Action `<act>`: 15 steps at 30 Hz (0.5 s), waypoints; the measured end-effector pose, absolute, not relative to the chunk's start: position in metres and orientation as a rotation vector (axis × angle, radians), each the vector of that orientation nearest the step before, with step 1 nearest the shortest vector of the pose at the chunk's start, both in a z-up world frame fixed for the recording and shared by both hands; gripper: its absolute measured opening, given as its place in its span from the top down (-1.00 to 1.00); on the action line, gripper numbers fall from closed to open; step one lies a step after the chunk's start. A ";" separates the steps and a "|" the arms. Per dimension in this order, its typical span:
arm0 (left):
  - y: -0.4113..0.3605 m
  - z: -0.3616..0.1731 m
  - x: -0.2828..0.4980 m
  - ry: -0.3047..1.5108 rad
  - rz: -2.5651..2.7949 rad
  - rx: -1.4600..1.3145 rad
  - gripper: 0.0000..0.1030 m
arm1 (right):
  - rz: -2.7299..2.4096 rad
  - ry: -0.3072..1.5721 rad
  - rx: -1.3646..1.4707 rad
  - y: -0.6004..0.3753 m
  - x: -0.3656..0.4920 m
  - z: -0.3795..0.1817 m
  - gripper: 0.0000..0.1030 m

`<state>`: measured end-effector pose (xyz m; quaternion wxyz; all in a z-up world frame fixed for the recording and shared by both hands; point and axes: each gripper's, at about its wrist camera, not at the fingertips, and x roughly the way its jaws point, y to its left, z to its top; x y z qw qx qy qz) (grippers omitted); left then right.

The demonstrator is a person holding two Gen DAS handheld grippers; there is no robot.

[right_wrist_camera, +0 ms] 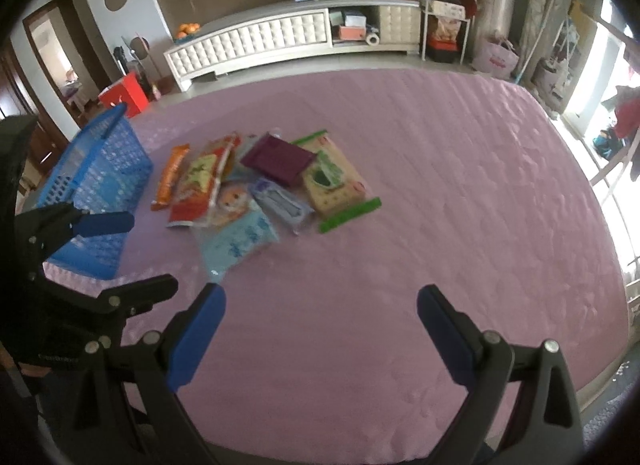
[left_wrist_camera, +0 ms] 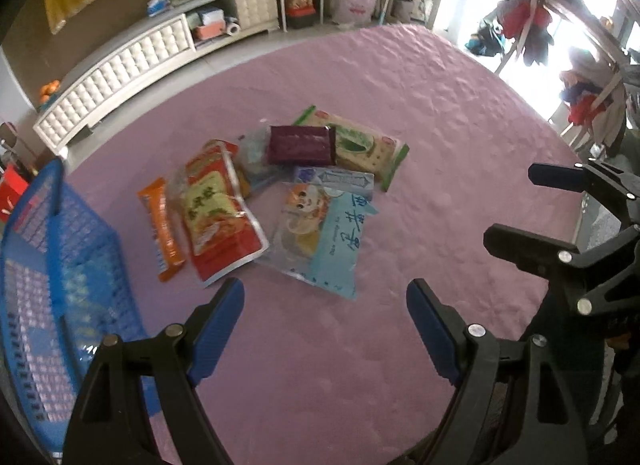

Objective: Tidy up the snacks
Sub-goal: 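Reach the left gripper to the pile and grasp another blue-printed bag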

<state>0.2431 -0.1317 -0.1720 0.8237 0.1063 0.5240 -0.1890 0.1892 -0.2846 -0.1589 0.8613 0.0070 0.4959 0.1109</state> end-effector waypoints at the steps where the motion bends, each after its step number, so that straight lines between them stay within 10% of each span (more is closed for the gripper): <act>1: -0.133 -0.176 0.247 1.123 -0.407 0.229 -0.59 | 0.230 1.047 0.025 -0.288 0.191 -0.164 -0.91; 15: -0.153 -0.232 0.304 1.188 -0.438 0.294 -0.59 | 0.215 1.086 0.088 -0.311 0.207 -0.194 -0.91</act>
